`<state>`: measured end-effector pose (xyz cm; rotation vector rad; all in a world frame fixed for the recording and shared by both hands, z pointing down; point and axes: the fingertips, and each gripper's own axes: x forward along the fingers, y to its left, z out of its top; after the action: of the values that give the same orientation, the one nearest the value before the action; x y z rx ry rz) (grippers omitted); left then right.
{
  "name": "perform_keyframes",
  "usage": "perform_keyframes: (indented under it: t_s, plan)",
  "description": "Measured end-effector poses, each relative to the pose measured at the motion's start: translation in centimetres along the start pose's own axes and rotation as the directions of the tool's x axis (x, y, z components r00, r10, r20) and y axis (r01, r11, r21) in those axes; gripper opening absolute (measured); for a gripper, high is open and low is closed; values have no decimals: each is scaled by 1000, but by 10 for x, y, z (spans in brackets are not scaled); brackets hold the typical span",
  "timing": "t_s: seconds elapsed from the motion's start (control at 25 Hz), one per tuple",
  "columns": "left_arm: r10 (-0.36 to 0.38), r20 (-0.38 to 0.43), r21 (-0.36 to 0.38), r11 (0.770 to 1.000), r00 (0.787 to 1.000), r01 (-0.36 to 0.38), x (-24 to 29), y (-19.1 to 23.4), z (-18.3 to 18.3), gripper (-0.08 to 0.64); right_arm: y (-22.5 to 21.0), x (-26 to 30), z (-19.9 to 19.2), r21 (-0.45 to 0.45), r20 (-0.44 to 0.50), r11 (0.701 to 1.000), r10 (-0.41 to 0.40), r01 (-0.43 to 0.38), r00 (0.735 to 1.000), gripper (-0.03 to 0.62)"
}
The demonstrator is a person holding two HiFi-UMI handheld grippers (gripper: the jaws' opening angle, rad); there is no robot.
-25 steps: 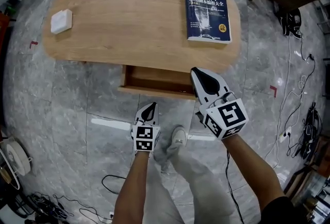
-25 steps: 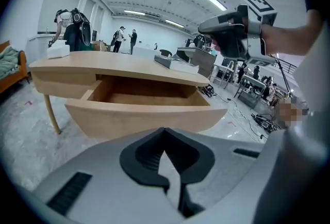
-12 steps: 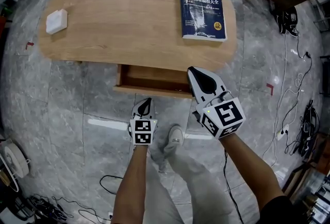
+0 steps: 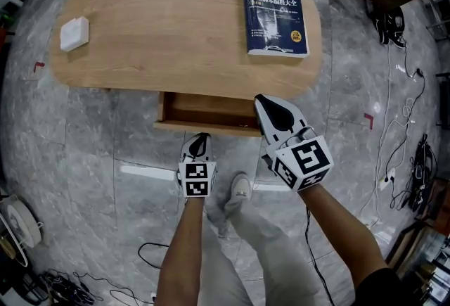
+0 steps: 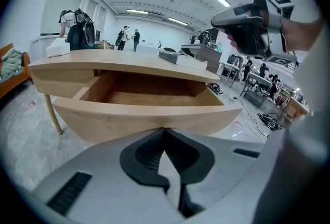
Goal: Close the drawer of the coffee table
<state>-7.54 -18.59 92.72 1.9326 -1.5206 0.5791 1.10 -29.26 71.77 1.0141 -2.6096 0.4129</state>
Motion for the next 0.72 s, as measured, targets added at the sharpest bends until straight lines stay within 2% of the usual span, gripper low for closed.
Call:
perform_keyframes:
  t_s: [0.24,0.44,0.72]
  plan:
    - [0,-8,5,1000,1000,0,0,-1,1,2,0,1,-2,8,-3,1000,-2,2,1000,11]
    - [9,-9,-48,999,1000,-9,-1,-2,8,2,0,1,-6,16,-7,1000,-3,3,1000,12]
    - [3,15,-33,999,1000,-2,5,-3,20,2,4,3,-13,19,-19,1000,6,-6,1000,12]
